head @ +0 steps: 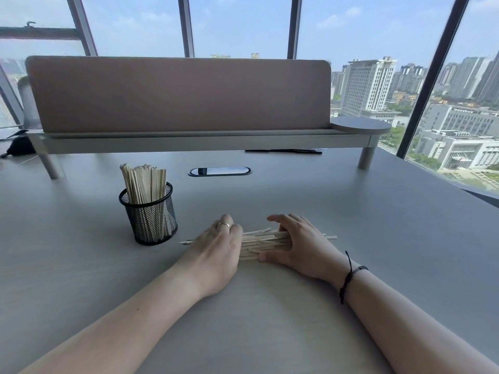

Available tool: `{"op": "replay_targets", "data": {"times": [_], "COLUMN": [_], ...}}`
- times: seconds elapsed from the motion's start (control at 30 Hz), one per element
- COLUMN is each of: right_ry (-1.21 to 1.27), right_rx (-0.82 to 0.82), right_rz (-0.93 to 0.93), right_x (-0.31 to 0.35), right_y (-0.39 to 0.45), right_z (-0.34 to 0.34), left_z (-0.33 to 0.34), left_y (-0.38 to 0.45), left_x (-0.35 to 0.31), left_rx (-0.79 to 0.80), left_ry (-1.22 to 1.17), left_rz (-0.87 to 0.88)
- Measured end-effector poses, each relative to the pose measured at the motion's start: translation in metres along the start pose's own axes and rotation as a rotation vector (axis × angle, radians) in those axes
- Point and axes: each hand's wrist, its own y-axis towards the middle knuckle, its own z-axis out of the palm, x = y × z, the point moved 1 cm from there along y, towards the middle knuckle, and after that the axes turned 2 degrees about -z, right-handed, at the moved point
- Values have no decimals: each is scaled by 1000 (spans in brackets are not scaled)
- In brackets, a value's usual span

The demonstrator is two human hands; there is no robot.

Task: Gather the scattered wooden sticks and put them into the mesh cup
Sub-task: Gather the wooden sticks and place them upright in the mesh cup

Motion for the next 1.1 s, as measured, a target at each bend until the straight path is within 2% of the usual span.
{"op": "replay_targets", "data": {"times": [0.2, 0.4, 0.6, 0.73, 0.8, 0.93, 1.0, 1.1], "right_ry": [77, 20, -155, -234, -218, -152, -131, -109], "right_rx": [-7, 14, 14, 35, 75, 109, 92, 43], "right_rz": [29, 51, -45, -138, -150, -100, -78, -82], "right_x": [-3, -4, 8, 28, 40, 51, 49, 44], "right_y": [-2, -3, -5, -2, -1, 5, 8, 14], "right_z": [-2, -1, -1, 6, 14, 28, 30, 32], "left_z": [-4, -3, -26, -30, -26, -18, -16, -17], "left_y": [5, 5, 8, 12, 12, 10, 9, 9], "left_x": [14, 32, 39, 42, 39, 41, 43, 43], "left_rx": [-56, -218, -425, -454, -428, -439, -460, -485], "left_ry": [-53, -212, -603, -1202, -1370, -1325, -1251, -1275], "left_rz": [-62, -158, -221, -355, -374, -376, -383, -424]}}
